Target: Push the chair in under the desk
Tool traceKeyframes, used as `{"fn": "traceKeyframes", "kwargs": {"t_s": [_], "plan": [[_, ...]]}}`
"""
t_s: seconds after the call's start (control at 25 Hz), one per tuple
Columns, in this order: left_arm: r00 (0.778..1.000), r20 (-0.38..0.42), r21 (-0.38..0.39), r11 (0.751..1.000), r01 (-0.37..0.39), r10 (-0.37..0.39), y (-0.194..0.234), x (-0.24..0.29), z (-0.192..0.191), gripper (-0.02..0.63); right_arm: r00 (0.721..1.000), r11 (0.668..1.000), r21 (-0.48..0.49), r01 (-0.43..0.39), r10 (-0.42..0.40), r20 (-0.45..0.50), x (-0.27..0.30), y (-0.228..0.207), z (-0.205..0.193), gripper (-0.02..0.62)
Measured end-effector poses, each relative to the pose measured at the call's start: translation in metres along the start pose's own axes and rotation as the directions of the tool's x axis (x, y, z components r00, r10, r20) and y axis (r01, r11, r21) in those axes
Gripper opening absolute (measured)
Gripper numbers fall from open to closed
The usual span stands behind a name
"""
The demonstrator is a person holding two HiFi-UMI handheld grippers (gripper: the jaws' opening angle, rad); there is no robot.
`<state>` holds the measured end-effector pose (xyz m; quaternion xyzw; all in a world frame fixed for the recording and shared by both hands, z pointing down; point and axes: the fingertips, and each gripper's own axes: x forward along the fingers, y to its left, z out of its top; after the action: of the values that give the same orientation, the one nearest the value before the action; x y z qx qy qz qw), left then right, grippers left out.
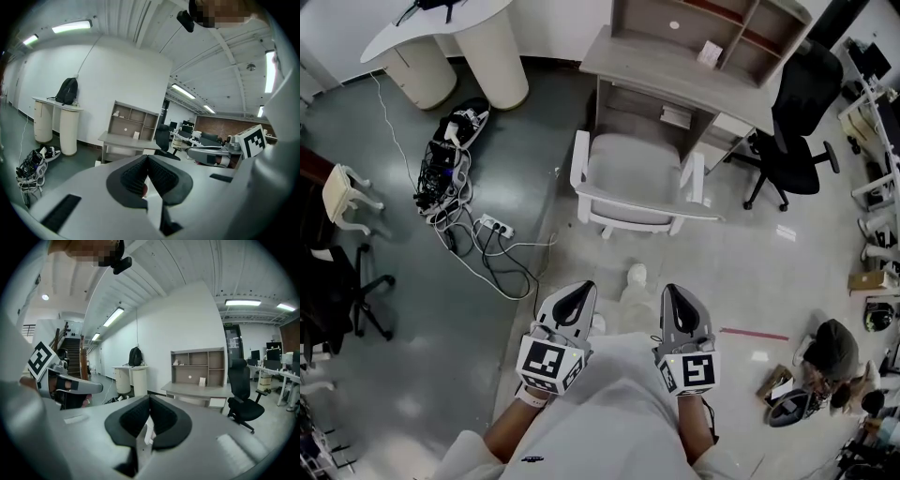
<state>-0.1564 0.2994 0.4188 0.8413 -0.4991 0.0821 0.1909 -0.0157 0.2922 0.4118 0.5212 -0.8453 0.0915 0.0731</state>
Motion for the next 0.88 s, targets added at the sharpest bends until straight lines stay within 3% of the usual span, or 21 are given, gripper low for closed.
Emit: {"fn": "traceKeyframes", "kwargs": {"t_s": [0.44,0.88], "plan": [[0.999,-0.026,0.065,0.998,0.021,-0.019,-0.014,0.136,0.053,0.008,0.999,0.999,0.047,-0.006,0.004,0.052,0.086,-0.119,0.032,0.012],[0.998,-0.014,0.084,0.994,-0.067,0.068,-0.018,0.246,0.086,0.008,0.990,0.992,0.004,-0.126,0.126,0.060,0.162,-0.213,0.051,0.012]]}}
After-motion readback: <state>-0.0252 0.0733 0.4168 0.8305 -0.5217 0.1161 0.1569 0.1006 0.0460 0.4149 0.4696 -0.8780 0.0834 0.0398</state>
